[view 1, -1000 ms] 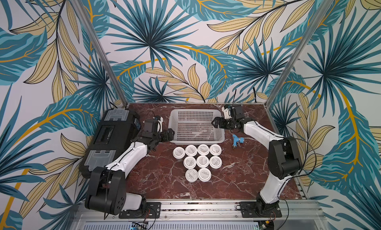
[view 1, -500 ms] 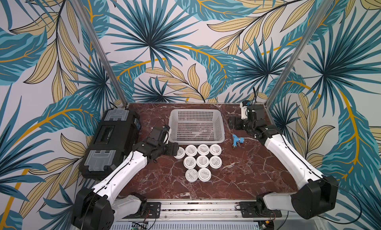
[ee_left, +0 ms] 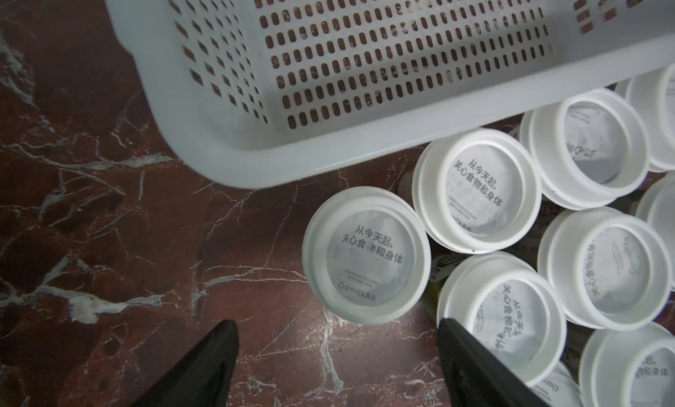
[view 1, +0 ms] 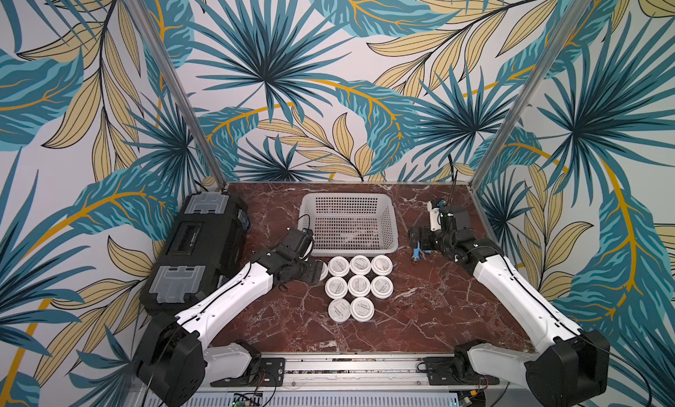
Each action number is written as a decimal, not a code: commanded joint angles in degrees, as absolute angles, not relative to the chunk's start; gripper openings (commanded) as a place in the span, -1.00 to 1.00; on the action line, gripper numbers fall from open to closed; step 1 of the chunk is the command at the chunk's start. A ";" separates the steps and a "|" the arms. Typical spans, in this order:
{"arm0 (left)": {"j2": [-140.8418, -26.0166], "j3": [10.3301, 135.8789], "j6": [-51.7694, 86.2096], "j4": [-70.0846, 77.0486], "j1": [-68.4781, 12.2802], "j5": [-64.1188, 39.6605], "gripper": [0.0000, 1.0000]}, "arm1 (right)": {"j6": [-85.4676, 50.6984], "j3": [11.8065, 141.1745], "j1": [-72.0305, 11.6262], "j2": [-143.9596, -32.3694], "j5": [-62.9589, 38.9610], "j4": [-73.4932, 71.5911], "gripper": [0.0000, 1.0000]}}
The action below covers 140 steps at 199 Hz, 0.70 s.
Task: Put the yogurt in the basket
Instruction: Pick up the yogurt from the center of the board.
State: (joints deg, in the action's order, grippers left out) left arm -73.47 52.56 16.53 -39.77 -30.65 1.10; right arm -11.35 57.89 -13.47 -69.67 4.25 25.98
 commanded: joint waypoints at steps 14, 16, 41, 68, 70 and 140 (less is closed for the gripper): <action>-77.34 57.61 16.81 -39.14 -32.57 2.28 0.79 | -11.57 56.34 -13.45 -68.37 2.86 25.58 0.99; -77.56 57.76 16.84 -39.16 -32.66 2.22 0.79 | -11.53 56.34 -13.45 -68.36 2.85 25.58 0.99; -80.01 58.87 16.70 -38.69 -33.11 2.38 0.79 | -11.61 56.32 -13.45 -68.20 2.31 25.58 0.99; -81.52 59.48 16.75 -37.56 -33.39 2.88 0.78 | -11.64 56.25 -13.45 -68.12 2.03 25.58 0.99; -81.60 59.45 16.71 -37.56 -33.48 3.01 0.78 | -11.66 56.27 -13.45 -68.12 2.02 25.58 0.99; -83.30 60.20 16.69 -39.13 -33.60 4.24 0.76 | -11.51 56.27 -13.45 -68.44 1.46 25.57 0.99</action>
State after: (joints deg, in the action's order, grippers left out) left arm -83.31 57.54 16.51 -38.68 -33.34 3.27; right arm -11.35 57.74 -13.50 -69.10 2.11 25.82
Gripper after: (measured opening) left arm 0.882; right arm 0.994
